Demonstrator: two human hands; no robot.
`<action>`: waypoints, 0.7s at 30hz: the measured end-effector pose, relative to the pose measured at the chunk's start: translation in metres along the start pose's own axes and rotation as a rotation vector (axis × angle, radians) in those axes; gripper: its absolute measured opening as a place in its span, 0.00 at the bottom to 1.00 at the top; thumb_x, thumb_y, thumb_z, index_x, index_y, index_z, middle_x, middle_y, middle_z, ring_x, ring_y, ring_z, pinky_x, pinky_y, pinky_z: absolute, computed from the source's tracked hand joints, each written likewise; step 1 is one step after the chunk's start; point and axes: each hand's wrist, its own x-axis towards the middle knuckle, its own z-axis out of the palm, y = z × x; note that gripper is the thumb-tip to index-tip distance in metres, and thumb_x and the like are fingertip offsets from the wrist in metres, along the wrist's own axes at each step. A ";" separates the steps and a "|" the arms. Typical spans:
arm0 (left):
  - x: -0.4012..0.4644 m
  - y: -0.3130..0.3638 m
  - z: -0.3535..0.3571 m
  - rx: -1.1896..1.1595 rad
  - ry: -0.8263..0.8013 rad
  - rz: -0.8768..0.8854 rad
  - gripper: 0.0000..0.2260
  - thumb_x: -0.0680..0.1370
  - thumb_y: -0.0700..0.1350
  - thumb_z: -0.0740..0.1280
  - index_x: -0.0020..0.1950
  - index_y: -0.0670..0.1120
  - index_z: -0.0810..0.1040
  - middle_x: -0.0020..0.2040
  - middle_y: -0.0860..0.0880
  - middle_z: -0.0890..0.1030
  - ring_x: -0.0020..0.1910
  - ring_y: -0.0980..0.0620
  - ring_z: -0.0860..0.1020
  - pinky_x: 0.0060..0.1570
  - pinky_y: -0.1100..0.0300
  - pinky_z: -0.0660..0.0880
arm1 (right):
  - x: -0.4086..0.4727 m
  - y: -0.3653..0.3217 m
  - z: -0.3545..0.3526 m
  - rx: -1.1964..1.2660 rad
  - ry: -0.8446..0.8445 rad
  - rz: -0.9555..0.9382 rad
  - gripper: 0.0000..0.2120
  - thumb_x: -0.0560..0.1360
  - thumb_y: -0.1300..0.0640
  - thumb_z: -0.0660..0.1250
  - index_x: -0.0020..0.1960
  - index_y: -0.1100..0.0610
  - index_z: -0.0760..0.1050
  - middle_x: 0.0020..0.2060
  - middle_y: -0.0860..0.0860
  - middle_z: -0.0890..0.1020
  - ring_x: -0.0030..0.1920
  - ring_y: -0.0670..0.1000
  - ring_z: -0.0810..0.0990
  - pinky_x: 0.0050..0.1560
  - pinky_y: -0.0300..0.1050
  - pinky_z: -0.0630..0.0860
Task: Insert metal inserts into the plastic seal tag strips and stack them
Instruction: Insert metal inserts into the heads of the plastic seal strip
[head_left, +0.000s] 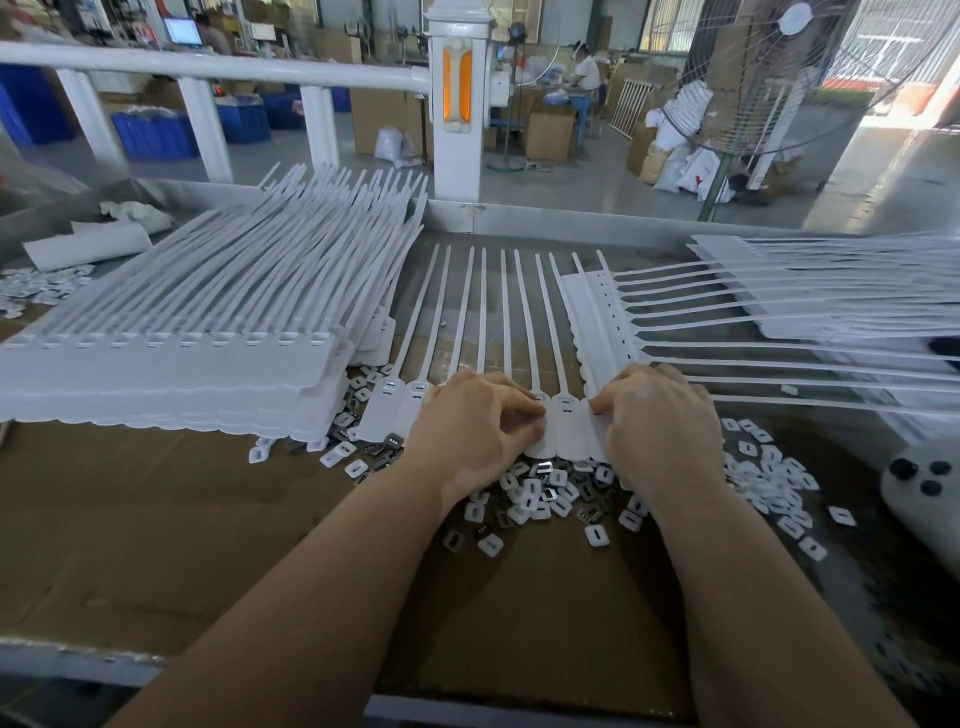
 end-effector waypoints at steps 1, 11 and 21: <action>0.000 0.000 0.000 0.001 -0.002 -0.001 0.11 0.75 0.53 0.67 0.56 0.55 0.81 0.56 0.61 0.78 0.59 0.56 0.69 0.64 0.49 0.64 | 0.000 -0.001 -0.001 -0.020 -0.011 -0.001 0.16 0.76 0.63 0.58 0.56 0.50 0.79 0.53 0.49 0.78 0.58 0.51 0.71 0.58 0.47 0.66; -0.002 0.000 -0.001 0.013 -0.021 0.002 0.11 0.76 0.53 0.66 0.57 0.55 0.80 0.56 0.61 0.78 0.59 0.57 0.68 0.65 0.51 0.63 | 0.000 0.003 0.003 0.303 0.144 0.181 0.16 0.72 0.69 0.61 0.51 0.55 0.81 0.51 0.51 0.81 0.54 0.53 0.75 0.60 0.52 0.69; -0.003 0.006 -0.003 0.101 0.009 0.072 0.08 0.76 0.51 0.66 0.53 0.55 0.82 0.53 0.60 0.78 0.56 0.56 0.69 0.63 0.53 0.62 | 0.004 0.003 0.003 0.563 0.301 0.361 0.19 0.68 0.74 0.61 0.48 0.56 0.82 0.46 0.52 0.81 0.51 0.55 0.78 0.56 0.57 0.74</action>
